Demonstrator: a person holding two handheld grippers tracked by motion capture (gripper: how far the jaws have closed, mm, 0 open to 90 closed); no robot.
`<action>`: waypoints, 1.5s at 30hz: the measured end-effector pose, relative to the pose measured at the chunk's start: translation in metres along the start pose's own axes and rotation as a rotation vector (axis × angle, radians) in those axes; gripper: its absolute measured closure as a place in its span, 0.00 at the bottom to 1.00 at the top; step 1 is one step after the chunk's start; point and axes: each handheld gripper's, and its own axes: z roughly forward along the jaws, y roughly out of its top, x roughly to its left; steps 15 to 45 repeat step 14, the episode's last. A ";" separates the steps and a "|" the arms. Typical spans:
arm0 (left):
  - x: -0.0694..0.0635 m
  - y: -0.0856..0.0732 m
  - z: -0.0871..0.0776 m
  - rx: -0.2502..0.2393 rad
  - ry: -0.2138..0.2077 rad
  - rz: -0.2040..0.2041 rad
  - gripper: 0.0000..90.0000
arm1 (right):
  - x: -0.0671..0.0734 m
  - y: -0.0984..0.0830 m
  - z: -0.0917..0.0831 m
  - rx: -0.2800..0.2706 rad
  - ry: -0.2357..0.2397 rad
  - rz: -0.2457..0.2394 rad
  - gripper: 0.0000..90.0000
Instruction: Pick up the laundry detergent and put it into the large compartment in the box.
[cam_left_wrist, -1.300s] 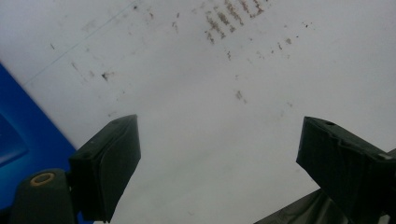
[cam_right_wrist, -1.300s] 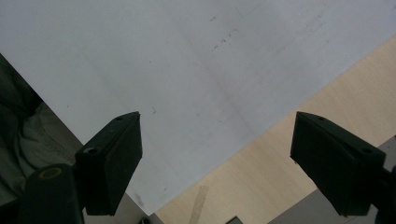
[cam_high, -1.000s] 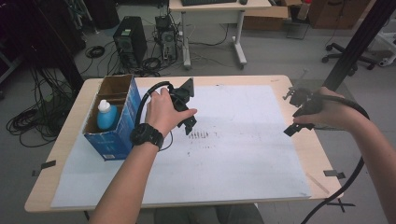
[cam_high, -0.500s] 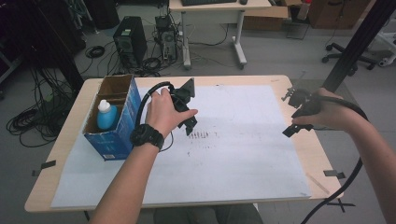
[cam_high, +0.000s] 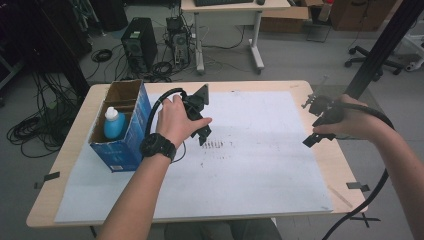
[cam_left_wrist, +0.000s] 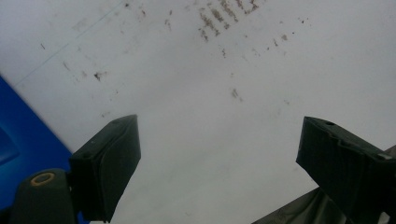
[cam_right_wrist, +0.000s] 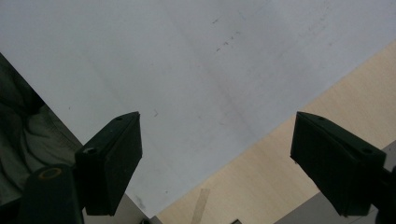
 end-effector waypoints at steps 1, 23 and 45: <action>0.000 0.000 0.000 -0.003 -0.001 -0.003 0.15 | 0.000 0.000 0.000 -0.001 0.000 -0.001 0.19; 0.000 -0.001 0.001 -0.003 -0.005 0.000 0.15 | 0.001 0.000 0.000 -0.002 -0.001 -0.003 0.18; 0.000 -0.001 0.001 -0.003 -0.005 0.000 0.15 | 0.001 0.000 0.000 -0.002 -0.001 -0.003 0.18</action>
